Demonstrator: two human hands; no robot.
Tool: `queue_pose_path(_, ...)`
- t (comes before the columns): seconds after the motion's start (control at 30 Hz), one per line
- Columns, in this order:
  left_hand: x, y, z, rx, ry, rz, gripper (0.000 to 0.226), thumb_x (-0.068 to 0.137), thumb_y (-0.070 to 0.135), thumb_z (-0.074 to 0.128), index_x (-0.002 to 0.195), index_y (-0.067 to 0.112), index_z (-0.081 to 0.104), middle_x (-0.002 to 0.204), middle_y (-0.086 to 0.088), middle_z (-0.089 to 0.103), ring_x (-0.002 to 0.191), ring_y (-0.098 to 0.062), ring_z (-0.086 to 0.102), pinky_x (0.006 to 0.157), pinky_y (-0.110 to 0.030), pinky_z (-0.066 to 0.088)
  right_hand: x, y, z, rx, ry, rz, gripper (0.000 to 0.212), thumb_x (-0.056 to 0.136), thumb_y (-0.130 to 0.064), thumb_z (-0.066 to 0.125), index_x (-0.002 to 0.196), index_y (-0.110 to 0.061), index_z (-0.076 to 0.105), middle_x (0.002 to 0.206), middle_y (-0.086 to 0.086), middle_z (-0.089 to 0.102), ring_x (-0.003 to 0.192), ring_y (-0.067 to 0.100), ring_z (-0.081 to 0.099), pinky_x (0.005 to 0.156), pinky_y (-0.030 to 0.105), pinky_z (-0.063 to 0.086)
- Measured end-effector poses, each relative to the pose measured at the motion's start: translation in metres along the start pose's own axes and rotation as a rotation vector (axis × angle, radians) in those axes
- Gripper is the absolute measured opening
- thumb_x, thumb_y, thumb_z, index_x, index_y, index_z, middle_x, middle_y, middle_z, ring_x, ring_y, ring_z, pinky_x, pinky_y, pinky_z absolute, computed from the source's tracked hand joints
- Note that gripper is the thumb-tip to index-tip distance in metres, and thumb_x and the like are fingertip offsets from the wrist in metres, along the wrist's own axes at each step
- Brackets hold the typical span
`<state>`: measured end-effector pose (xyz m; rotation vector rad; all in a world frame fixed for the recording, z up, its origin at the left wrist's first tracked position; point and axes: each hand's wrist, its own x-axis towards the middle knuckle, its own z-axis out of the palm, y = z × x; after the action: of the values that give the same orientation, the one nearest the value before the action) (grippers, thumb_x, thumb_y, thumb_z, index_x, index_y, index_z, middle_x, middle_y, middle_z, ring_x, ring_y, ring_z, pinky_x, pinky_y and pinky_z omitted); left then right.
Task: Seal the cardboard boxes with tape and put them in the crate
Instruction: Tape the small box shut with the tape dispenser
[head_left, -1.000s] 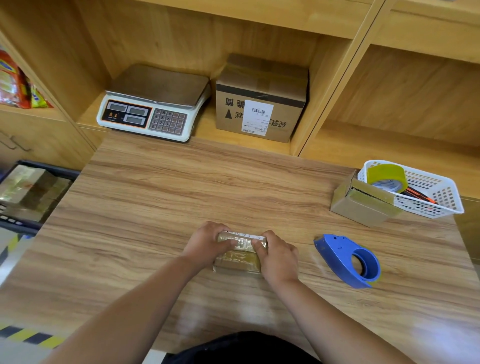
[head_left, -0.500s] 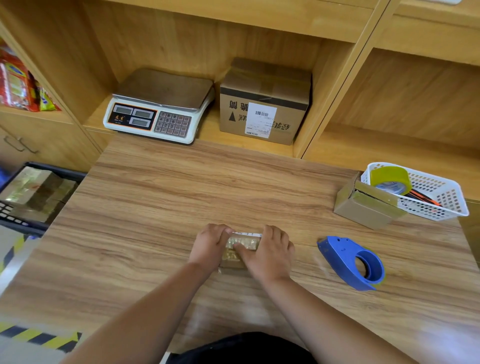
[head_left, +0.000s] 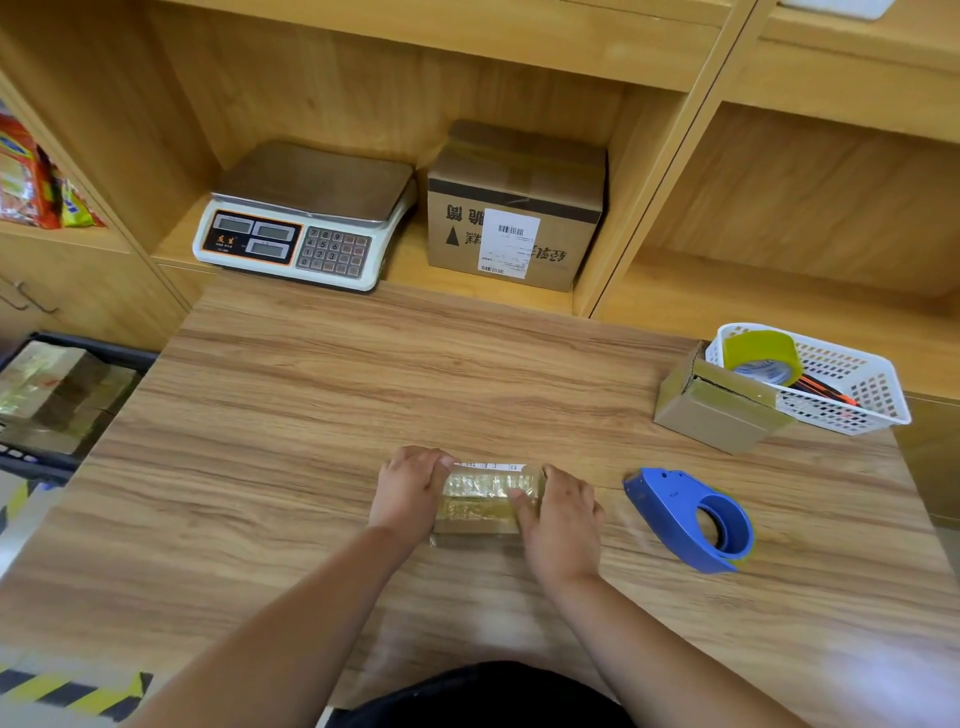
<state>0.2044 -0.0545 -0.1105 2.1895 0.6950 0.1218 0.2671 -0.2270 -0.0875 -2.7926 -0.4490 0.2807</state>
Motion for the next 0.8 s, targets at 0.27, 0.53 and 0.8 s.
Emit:
queue_pose_path(0.27,-0.007,-0.005,-0.004,-0.148,0.008,-0.062,0.033,0.101,0.029,0.038,0.116,0.021,0.066,0.109,-0.004,0.064,0.114,-0.021,0.046,0.097,-0.035,0.038,-0.006,-0.016,-0.005,0.059,0.018,0.090,0.071,0.088,-0.064,0.041,0.138,-0.013,0.037,0.135,0.003,0.045,0.124,0.023,0.038,0.099,0.037,0.032)
queue_pose_path(0.53,-0.022,-0.026,-0.022,-0.009,-0.153,-0.066,0.077,0.069,-0.003,0.055,0.141,0.020,0.041,0.134,-0.004,0.048,0.128,-0.019,0.037,0.105,-0.020,0.027,-0.011,-0.049,0.008,-0.042,-0.102,0.021,0.123,0.070,-0.085,0.040,0.149,-0.002,-0.004,0.158,0.015,0.001,0.145,0.028,0.003,0.116,0.043,0.008)
queue_pose_path(0.8,-0.028,-0.024,-0.006,0.224,-0.195,0.037,0.115,0.055,0.059,0.071,0.148,0.022,0.015,0.145,0.006,0.031,0.132,-0.012,0.021,0.109,-0.031,0.020,-0.007,-0.060,0.009,-0.136,-0.130,0.045,0.122,0.072,-0.085,0.038,0.148,-0.001,-0.006,0.157,0.018,0.003,0.138,0.033,0.019,0.111,0.044,0.019)
